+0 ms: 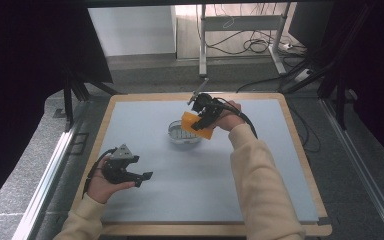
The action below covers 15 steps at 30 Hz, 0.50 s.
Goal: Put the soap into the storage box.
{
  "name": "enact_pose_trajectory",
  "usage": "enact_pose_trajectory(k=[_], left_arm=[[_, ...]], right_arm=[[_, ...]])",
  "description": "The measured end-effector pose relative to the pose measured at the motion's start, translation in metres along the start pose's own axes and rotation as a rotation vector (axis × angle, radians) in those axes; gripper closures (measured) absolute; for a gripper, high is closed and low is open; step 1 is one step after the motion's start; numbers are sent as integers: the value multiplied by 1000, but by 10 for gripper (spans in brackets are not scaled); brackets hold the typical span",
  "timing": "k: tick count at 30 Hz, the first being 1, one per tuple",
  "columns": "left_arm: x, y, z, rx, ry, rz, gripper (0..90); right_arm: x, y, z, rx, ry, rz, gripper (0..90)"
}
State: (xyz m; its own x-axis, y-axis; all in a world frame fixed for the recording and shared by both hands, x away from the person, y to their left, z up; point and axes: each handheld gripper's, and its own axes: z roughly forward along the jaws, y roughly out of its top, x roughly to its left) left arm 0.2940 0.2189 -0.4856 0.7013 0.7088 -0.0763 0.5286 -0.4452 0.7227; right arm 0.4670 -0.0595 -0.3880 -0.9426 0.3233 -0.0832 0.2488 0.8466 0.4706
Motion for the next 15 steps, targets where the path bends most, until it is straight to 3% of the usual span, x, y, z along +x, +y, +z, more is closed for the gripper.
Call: enact_pose_trajectory(k=[15], left_arm=[[3, -2, 0, 5, 12, -5, 186]], right_arm=[[-11, 16, 16, 25, 11, -26, 615]])
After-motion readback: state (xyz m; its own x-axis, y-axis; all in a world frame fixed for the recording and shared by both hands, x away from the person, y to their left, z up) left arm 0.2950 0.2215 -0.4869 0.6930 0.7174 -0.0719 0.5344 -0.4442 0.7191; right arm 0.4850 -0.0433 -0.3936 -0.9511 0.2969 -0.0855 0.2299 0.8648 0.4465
